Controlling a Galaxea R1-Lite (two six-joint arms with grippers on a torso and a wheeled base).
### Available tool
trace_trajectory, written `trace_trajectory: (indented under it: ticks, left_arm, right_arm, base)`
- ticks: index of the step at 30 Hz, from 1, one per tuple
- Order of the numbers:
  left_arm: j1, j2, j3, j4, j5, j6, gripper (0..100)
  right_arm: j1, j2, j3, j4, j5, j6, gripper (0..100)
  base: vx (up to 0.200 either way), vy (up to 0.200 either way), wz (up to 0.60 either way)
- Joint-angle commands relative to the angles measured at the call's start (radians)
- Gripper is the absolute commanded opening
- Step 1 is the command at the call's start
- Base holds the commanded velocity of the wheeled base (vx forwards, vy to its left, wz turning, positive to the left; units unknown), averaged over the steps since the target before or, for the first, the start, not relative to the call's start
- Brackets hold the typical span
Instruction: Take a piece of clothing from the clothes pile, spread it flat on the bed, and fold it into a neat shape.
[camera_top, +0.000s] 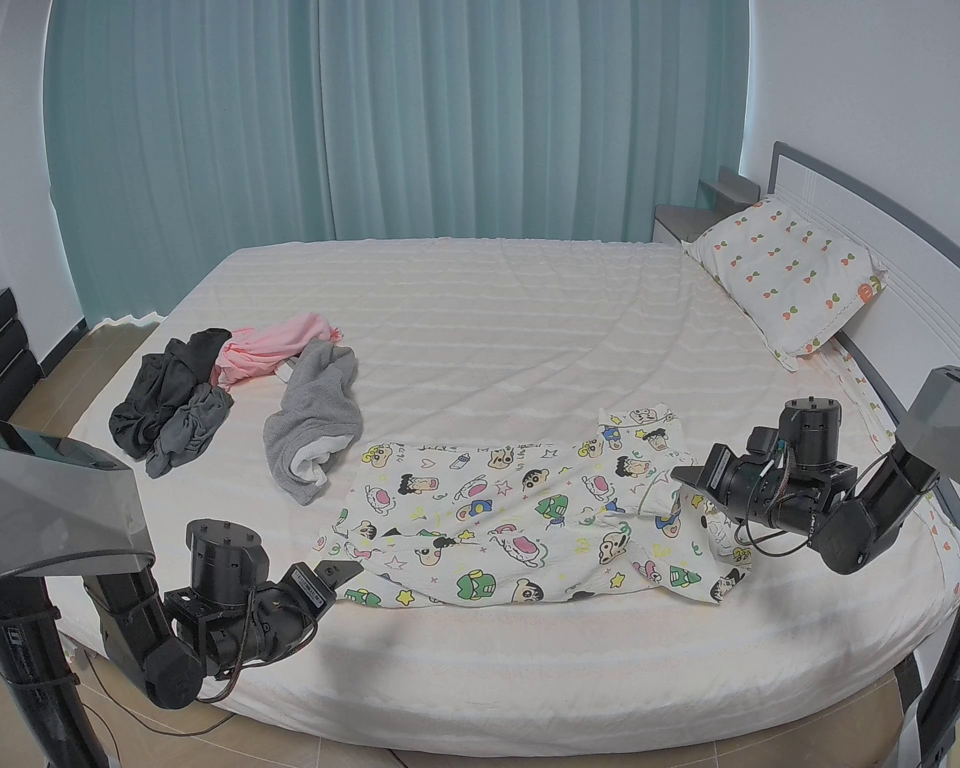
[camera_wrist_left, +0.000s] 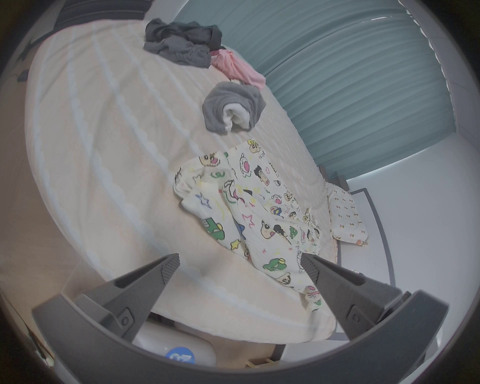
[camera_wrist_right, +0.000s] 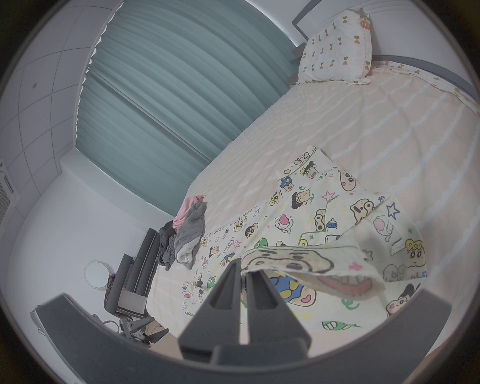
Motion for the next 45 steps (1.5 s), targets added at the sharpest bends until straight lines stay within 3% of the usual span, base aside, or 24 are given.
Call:
trace_trajectory:
  ticks: [1,3,6,9,12,19,24,38,42,45]
  left_arm:
    - [0.024,-0.027,-0.04,0.024,-0.001,0.043,100]
    - [0.037,-0.037,-0.1,0.113,-0.001,0.109,100]
    - [0.059,-0.112,-0.303,0.443,-0.01,0.163,100]
    - [0.09,-0.162,-0.519,0.799,-0.105,0.189,100]
    - [0.116,-0.172,-0.628,0.961,-0.171,0.276,100]
    - [0.123,-0.155,-0.674,0.98,-0.179,0.367,100]
    - [0.152,-0.069,-0.689,0.989,-0.18,0.555,100]
    - [0.16,0.143,-0.803,0.99,-0.167,0.568,100]
    - [0.154,0.217,-0.867,0.987,-0.096,0.562,100]
    - [0.154,0.238,-0.886,0.987,-0.088,0.56,100]
  right_arm:
    - [-0.002,-0.05,0.043,-0.001,0.001,-0.018,0]
    - [-0.002,-0.05,0.068,-0.004,0.001,-0.038,0]
    - [-0.002,-0.056,0.101,-0.017,0.007,-0.049,0]
    - [-0.002,-0.095,0.13,-0.018,0.02,-0.049,0]
    - [-0.002,-0.133,0.143,-0.023,0.056,-0.044,0]
    - [-0.013,-0.155,0.17,-0.024,0.106,-0.04,0]
    - [-0.019,-0.159,0.176,-0.024,0.121,-0.04,0]
    - [-0.019,-0.147,0.176,-0.024,0.129,-0.041,0]
    - [-0.016,-0.124,0.172,-0.024,0.127,-0.043,0]
    - [-0.014,-0.121,0.172,-0.024,0.127,-0.043,0]
  base:
    - [0.0,0.0,0.0]
    - [0.0,0.0,0.0]
    - [0.0,0.0,0.0]
    - [0.0,0.0,0.0]
    - [0.0,0.0,0.0]
    - [0.0,0.0,0.0]
    - [0.0,0.0,0.0]
    - [0.0,0.0,0.0]
    - [0.0,0.0,0.0]
    - [0.0,0.0,0.0]
